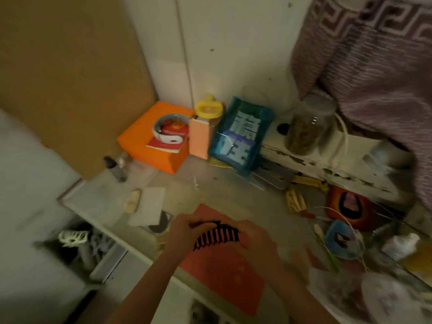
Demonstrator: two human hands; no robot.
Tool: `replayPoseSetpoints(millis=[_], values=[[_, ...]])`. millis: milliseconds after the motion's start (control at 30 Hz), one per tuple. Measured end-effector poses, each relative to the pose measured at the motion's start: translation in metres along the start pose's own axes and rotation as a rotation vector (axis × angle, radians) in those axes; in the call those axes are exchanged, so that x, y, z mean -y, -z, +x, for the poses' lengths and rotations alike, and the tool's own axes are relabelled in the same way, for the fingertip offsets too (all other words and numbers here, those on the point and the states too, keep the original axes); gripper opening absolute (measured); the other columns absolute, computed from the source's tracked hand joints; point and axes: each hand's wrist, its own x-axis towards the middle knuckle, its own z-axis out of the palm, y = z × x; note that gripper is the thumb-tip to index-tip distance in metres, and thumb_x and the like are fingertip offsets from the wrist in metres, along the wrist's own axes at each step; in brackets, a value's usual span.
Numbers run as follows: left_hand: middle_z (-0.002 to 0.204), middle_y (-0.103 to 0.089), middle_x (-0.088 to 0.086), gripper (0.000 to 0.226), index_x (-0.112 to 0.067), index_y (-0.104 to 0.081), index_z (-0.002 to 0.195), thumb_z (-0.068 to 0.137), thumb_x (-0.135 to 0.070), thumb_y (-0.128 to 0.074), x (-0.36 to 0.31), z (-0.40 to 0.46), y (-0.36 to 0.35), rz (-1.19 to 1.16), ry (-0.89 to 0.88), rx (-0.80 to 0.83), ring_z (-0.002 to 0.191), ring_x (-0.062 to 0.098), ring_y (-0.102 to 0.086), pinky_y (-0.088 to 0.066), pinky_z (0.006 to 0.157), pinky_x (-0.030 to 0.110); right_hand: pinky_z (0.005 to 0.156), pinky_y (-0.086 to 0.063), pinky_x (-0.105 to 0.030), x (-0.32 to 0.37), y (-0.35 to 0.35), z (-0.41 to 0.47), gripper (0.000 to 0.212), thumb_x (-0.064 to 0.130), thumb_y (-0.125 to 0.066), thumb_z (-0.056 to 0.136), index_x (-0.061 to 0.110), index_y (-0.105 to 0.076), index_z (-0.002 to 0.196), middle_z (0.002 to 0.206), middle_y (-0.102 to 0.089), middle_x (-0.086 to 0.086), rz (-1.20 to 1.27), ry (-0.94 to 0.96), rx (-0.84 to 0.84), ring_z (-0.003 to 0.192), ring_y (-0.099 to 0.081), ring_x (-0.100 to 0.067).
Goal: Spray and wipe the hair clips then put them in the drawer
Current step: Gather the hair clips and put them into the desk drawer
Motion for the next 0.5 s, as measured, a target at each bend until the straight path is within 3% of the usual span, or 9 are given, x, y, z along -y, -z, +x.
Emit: replayPoseSetpoints(millis=[133,200,267,333,400,500], values=[[0.065,-0.068,-0.026,0.020,-0.031,-0.076,0.077,0.078,-0.011,-0.075,0.018,-0.026,0.051,-0.032,0.024,-0.109,0.068,-0.005,-0.065,-0.051,0.064,0.014,0.087,-0.043,-0.009,0.034,-0.038,0.011,0.038,0.013,-0.063,0.090,0.033,-0.061,0.122,0.116,-0.065,0.011,-0.014,0.075,0.122,0.103,-0.059,-0.001],[0.070,-0.070,-0.024,0.024,-0.034,-0.074,0.075,0.077,-0.009,-0.076,0.030,-0.041,0.078,-0.043,0.042,-0.163,0.072,-0.004,-0.067,-0.052,0.069,0.014,0.084,-0.044,-0.007,0.055,-0.059,0.017,0.039,0.015,-0.065,0.087,0.036,-0.061,0.120,0.111,-0.066,0.012,-0.010,0.126,0.147,0.097,-0.059,0.003],[0.075,-0.072,-0.020,0.023,-0.033,-0.075,0.077,0.077,-0.010,-0.076,0.041,-0.055,0.099,-0.059,0.074,-0.204,0.076,-0.001,-0.068,-0.053,0.072,0.015,0.079,-0.046,-0.009,0.075,-0.080,0.022,0.031,0.034,-0.061,0.082,0.040,-0.063,0.113,0.102,-0.067,0.015,0.022,0.132,0.174,0.090,-0.060,0.004],[0.075,-0.072,-0.022,0.029,-0.035,-0.073,0.076,0.078,-0.006,-0.075,0.054,-0.070,0.126,-0.076,0.094,-0.248,0.078,-0.003,-0.068,-0.051,0.075,0.012,0.074,-0.049,-0.017,0.094,-0.108,0.029,0.037,0.049,-0.055,0.076,0.038,-0.068,0.109,0.093,-0.069,0.013,0.033,0.153,0.198,0.084,-0.062,-0.001],[0.074,-0.070,-0.025,0.029,-0.031,-0.074,0.080,0.080,-0.002,-0.073,0.071,-0.082,0.153,-0.074,0.099,-0.275,0.077,-0.008,-0.066,-0.047,0.075,0.007,0.071,-0.049,-0.021,0.111,-0.140,0.037,0.030,0.040,-0.064,0.077,0.035,-0.071,0.105,0.089,-0.070,0.009,0.038,0.169,0.224,0.082,-0.062,-0.002],[0.083,-0.071,-0.016,0.016,-0.013,-0.076,0.097,0.081,-0.007,-0.072,0.102,-0.098,0.195,-0.032,0.155,-0.317,0.074,-0.014,-0.062,-0.044,0.072,0.002,0.078,-0.053,-0.032,0.132,-0.192,0.049,0.031,0.022,-0.075,0.078,0.022,-0.071,0.109,0.098,-0.071,0.002,0.011,0.154,0.273,0.089,-0.064,-0.010]])
